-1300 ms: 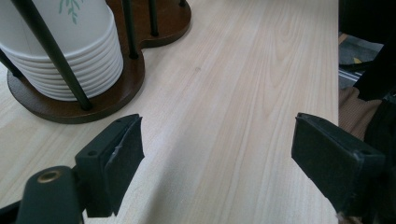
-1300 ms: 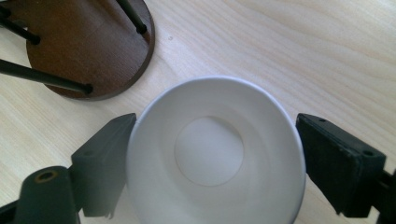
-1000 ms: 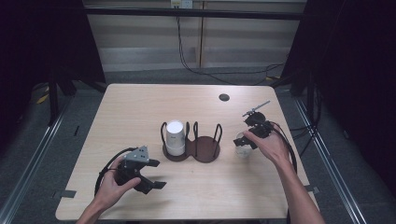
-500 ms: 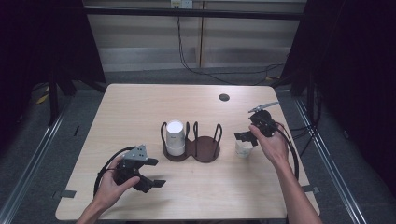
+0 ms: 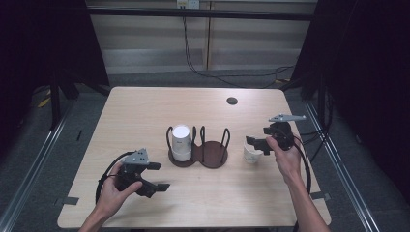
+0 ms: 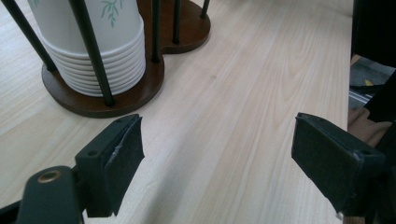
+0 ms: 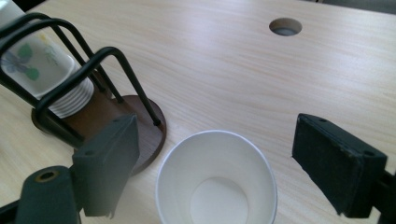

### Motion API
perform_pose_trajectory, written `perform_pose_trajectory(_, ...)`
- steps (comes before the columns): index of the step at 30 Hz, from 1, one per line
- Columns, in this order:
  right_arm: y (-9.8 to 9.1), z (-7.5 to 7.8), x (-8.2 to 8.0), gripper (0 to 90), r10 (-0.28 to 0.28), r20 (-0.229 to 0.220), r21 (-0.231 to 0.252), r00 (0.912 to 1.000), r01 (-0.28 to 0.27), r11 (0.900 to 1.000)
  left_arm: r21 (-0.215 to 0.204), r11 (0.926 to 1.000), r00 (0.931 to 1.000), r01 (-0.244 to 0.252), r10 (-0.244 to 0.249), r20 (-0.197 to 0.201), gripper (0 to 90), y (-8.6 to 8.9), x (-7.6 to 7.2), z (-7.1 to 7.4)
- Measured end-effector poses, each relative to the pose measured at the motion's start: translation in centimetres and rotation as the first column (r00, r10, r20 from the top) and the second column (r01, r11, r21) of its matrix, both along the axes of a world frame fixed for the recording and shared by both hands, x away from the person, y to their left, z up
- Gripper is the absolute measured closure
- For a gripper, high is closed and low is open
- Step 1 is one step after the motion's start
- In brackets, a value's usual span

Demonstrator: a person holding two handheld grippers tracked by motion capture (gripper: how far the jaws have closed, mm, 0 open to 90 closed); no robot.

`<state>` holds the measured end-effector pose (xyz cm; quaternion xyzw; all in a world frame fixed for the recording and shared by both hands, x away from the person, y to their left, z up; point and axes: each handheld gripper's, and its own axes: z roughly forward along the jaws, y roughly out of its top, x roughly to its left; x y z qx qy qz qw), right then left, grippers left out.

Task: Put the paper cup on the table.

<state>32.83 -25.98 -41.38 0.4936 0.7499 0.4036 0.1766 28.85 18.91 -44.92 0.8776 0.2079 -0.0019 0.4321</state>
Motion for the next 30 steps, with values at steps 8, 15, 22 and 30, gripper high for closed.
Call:
perform_pose_trajectory(8,0.1,-0.3,-2.3,14.4,-0.021,0.069,0.06,0.9974,0.017,0.998,0.006,0.9998,0.9997,-0.019,0.018,0.014,16.7,-0.2,-0.4,-0.1)
perform_pose_trajectory(15,0.8,-0.5,-4.7,14.5,-0.007,0.103,0.08,0.9947,-0.001,0.9968,-0.002,0.9998,0.9997,-0.021,0.021,0.013,16.8,-0.4,-0.6,-0.3)
perform_pose_trajectory(22,2.0,-0.7,-7.3,14.5,0.014,0.123,0.09,0.9924,-0.025,0.9956,-0.023,0.9992,0.9995,-0.033,0.033,-0.001,16.8,0.0,-0.9,-0.6)
perform_pose_trajectory(30,3.5,-1.5,-9.9,14.7,0.056,0.129,0.107,0.99,-0.07,0.9918,-0.031,0.998,0.9984,-0.056,0.056,0.0,16.7,0.4,-1.1,-0.8)
